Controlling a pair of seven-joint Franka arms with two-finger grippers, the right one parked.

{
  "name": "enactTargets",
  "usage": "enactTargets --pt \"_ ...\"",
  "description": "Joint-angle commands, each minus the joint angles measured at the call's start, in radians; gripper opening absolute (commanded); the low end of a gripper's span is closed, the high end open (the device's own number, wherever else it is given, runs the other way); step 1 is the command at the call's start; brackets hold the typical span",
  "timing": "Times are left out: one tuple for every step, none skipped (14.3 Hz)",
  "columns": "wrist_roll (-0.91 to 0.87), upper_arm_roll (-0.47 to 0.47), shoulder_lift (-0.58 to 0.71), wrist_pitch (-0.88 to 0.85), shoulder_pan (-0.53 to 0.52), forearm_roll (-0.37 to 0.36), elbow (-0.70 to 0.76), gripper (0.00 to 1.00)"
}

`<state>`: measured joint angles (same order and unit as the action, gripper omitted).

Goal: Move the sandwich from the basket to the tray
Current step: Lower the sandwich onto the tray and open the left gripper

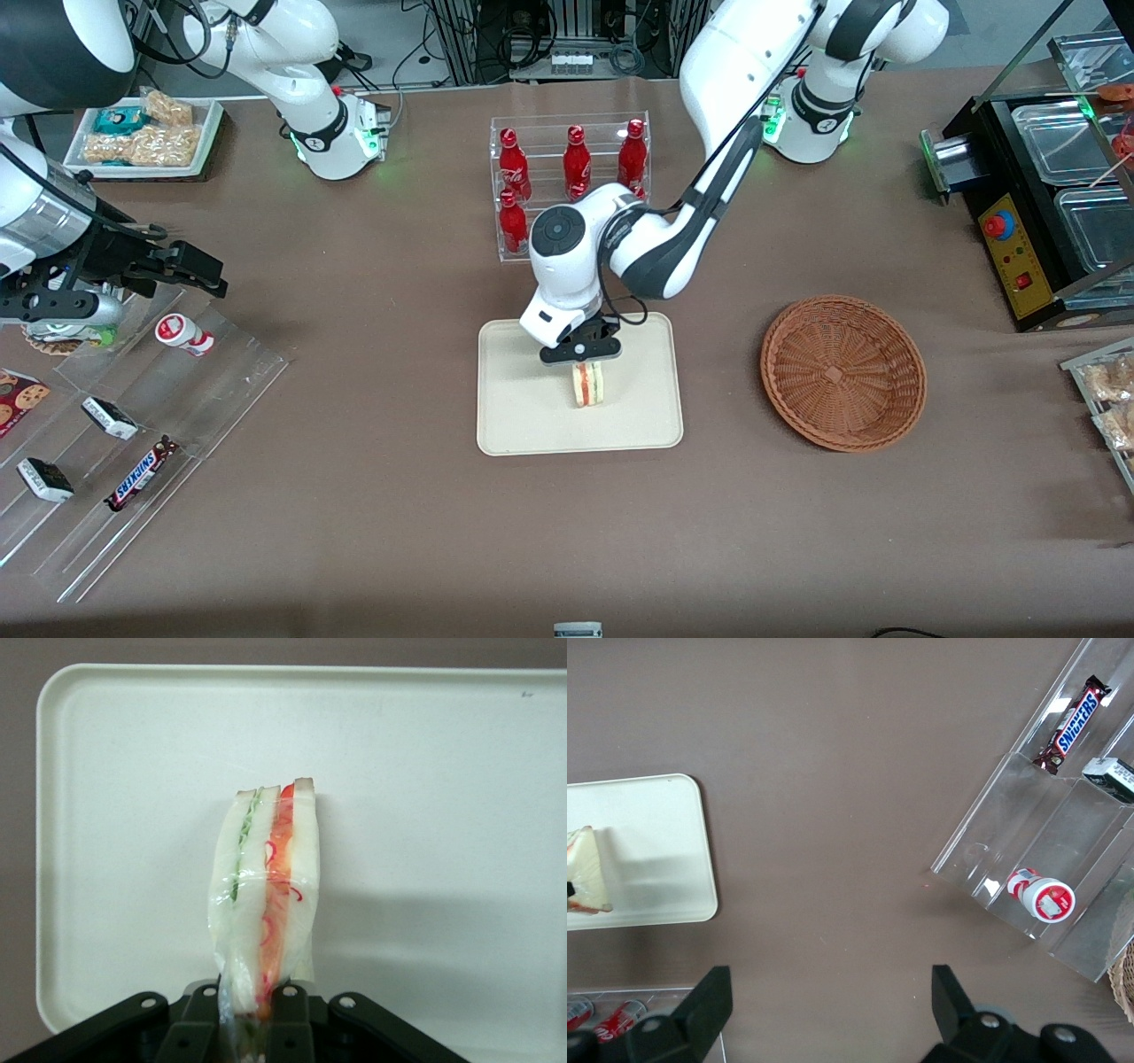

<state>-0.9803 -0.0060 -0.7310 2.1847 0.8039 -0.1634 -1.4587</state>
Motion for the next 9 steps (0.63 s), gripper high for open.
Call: enactTargets --pt "0.012 0.014 -0.015 -0.008 0.017 -0.031 0.031 0.18" --pt "0.012 0.014 -0.013 -0.008 0.017 -0.033 0.032 0.73" --pt "0.011 0.015 -0.011 -0.008 0.018 -0.041 0.034 1.00" --pt "0.006 0.017 -0.005 -0.008 0.017 -0.041 0.034 1.00" --pt "0.003 0.018 0.005 -0.010 0.011 -0.041 0.037 1.00" --pt "0.003 0.018 0.033 -0.014 0.006 -0.039 0.035 1.00" --pt "0.003 0.018 0.063 -0.023 -0.012 -0.039 0.026 1.00" --pt "0.002 0.018 0.096 -0.046 -0.034 -0.038 0.024 1.00" --pt "0.000 0.018 0.134 -0.095 -0.052 -0.032 0.024 1.00"
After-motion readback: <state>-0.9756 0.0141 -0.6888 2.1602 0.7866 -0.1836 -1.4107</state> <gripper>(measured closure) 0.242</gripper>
